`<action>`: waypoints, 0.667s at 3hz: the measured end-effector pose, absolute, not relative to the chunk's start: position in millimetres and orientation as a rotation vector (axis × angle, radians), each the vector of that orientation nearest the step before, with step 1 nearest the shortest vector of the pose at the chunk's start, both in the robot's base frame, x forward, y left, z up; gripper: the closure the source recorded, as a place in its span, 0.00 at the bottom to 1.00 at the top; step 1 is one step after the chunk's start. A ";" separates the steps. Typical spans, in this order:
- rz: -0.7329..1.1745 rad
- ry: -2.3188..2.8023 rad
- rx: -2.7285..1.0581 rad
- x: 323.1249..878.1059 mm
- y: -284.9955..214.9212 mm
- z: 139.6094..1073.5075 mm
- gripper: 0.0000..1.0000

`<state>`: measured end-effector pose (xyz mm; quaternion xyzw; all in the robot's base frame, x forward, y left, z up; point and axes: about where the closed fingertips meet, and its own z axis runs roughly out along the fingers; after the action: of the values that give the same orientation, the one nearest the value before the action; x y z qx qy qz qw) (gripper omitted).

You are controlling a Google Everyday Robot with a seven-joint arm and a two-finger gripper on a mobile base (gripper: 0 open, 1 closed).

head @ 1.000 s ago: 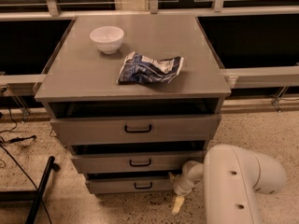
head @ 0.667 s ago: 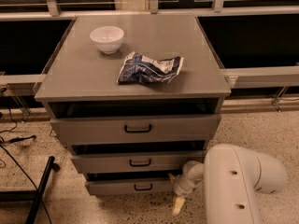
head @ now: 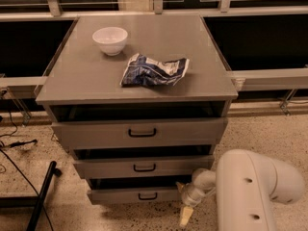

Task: Open bottom drawer

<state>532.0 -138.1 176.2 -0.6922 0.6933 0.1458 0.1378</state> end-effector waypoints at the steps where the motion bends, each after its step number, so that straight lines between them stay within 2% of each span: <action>1: 0.465 2.043 -1.968 513.9 -148.6 178.0 0.00; 2: 0.530 2.093 -1.922 491.9 -161.5 177.3 0.00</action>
Offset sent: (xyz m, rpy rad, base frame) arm -0.0512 -0.0352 0.0035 0.0452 0.1123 -0.0947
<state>491.9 -161.5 177.3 -0.6596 0.7184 0.1819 0.1251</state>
